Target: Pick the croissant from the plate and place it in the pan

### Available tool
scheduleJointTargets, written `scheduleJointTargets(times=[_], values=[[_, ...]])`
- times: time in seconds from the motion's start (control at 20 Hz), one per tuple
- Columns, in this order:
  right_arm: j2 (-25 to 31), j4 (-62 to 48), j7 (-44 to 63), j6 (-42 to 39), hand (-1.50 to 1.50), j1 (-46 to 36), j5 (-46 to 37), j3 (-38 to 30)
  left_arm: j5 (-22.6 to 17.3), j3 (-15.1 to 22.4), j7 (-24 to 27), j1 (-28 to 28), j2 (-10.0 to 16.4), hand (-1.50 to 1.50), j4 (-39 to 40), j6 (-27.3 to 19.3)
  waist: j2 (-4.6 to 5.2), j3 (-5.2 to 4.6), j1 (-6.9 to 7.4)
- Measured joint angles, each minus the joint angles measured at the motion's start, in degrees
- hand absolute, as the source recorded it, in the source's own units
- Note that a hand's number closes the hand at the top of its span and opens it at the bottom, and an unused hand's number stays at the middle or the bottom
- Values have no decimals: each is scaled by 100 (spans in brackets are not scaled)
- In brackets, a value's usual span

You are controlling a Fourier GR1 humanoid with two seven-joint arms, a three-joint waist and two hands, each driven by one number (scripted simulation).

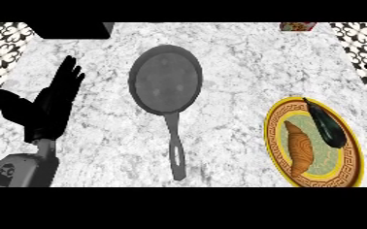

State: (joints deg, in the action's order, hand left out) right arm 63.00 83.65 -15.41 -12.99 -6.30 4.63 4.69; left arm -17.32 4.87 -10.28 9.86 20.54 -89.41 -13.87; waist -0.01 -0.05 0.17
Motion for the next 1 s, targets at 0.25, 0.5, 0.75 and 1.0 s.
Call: scheduleJointTargets(times=[0.25, 0.5, 0.75, 1.0], values=[[188, 337, 794, -383, -150, -568, -694, 544, 82, 94, 15, 3, -103, 0, -35, 31, 15, -4, 99], [-35, 459, 1603, -944, -150, -1147, -1327, 1261, 34, 13, -67, 72, -53, 0, -29, 171, 26, -4, 158], [-82, 373, 2035, -1894, -150, -1390, -1677, 1899, 92, 17, -52, 60, -116, 0, -40, 157, 27, -2, 148], [-381, 590, 2382, -2480, -150, -1462, -2062, 2124, 158, -92, -104, 10, -127, 0, -83, 190, 8, 1, 56]])
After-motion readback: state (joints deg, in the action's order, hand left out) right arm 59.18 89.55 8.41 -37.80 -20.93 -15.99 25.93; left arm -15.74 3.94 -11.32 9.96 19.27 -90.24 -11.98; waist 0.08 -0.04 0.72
